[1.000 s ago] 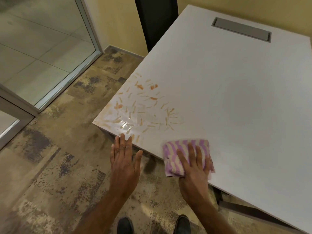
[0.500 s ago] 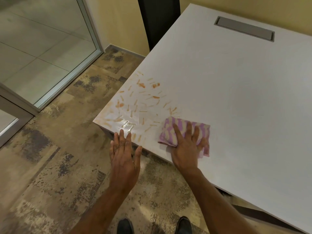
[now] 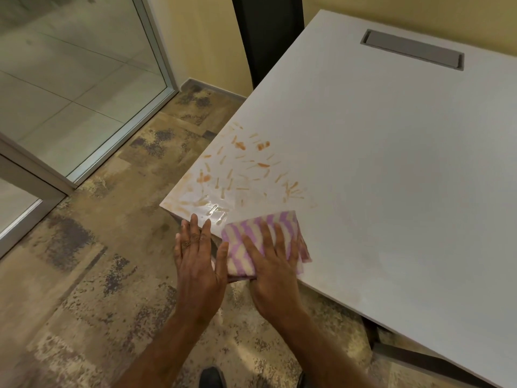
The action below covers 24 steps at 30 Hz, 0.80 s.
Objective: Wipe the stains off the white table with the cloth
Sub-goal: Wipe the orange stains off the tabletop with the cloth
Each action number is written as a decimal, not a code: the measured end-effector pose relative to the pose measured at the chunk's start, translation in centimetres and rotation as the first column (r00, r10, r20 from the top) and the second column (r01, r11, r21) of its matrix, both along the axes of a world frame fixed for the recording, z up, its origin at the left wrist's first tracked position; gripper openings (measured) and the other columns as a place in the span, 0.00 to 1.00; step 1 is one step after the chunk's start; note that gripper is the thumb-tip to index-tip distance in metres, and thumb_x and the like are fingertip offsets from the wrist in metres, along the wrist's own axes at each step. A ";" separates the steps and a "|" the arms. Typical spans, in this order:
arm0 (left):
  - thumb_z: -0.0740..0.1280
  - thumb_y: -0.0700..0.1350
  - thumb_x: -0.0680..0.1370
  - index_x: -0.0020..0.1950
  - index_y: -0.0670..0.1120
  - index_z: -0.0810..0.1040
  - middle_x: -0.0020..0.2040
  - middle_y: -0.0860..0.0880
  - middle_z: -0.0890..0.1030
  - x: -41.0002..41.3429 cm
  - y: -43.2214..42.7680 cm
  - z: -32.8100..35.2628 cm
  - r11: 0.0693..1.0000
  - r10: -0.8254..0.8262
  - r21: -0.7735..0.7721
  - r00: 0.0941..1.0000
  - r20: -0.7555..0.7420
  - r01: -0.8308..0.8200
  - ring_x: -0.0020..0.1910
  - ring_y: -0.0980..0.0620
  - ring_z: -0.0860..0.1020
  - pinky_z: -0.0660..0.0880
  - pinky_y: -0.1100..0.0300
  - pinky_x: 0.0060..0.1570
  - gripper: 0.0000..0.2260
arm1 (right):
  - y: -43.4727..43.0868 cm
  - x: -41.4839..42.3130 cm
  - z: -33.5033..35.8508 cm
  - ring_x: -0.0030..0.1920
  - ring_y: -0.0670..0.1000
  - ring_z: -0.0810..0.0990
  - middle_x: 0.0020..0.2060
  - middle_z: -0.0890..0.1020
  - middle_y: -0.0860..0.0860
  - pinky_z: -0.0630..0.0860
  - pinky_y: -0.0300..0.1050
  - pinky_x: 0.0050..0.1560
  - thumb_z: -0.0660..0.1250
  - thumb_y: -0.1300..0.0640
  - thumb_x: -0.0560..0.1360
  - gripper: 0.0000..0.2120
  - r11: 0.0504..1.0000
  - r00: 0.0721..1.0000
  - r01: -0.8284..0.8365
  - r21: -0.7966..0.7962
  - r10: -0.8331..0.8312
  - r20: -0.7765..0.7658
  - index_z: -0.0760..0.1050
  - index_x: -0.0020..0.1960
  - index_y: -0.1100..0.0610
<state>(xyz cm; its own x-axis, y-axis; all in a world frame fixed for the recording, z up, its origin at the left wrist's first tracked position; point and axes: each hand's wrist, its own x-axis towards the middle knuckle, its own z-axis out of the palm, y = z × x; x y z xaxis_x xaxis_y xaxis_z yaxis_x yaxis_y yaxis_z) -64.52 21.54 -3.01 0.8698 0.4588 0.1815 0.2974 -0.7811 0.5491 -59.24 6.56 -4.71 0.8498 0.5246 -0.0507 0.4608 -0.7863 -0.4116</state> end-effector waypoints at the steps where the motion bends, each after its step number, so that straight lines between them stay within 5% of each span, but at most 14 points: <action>1: 0.53 0.57 0.84 0.81 0.43 0.60 0.84 0.47 0.52 0.0 0.1 0.0 1.000 -0.001 0.001 1.000 -0.004 0.001 0.83 0.51 0.45 0.43 0.51 0.81 0.29 | -0.9 -0.6 0.0 0.82 0.57 0.36 0.84 0.44 0.50 0.47 0.71 0.78 0.59 0.49 0.77 0.34 1.000 1.000 0.022 0.002 -0.022 0.003 0.55 0.82 0.42; 9: 0.53 0.56 0.84 0.83 0.46 0.56 0.84 0.48 0.49 -0.3 1.6 -0.4 1.000 0.014 -0.006 0.998 -0.057 -0.014 0.83 0.53 0.42 0.41 0.51 0.81 0.29 | -7.2 -0.3 -0.9 0.82 0.62 0.49 0.83 0.55 0.56 0.53 0.72 0.75 0.67 0.55 0.66 0.41 0.962 0.957 0.271 -0.015 -0.268 0.107 0.66 0.79 0.49; 13: 0.51 0.58 0.84 0.83 0.46 0.55 0.84 0.49 0.48 -0.3 2.4 -0.8 1.000 0.026 -0.012 0.997 -0.069 -0.027 0.83 0.54 0.41 0.38 0.55 0.81 0.29 | -4.6 1.5 -1.0 0.82 0.62 0.44 0.83 0.50 0.55 0.47 0.75 0.74 0.64 0.46 0.75 0.36 0.934 0.933 0.356 -0.038 -0.354 0.059 0.59 0.81 0.44; 17: 0.52 0.57 0.84 0.83 0.47 0.54 0.84 0.49 0.48 -0.2 3.2 -1.2 1.000 0.030 -0.008 0.997 -0.076 -0.030 0.83 0.54 0.41 0.38 0.55 0.80 0.29 | -1.3 3.4 -0.7 0.82 0.61 0.38 0.84 0.45 0.54 0.38 0.74 0.75 0.69 0.48 0.76 0.40 0.929 0.933 0.361 -0.088 -0.359 0.030 0.52 0.83 0.42; 24: 0.53 0.56 0.85 0.83 0.46 0.55 0.84 0.48 0.50 -0.4 5.1 -1.4 0.999 0.049 -0.012 0.998 -0.050 -0.050 0.83 0.53 0.42 0.44 0.47 0.81 0.28 | 5.3 5.1 -0.3 0.82 0.64 0.39 0.84 0.46 0.56 0.33 0.72 0.71 0.69 0.48 0.76 0.42 0.960 0.959 0.277 -0.051 -0.272 0.077 0.48 0.83 0.40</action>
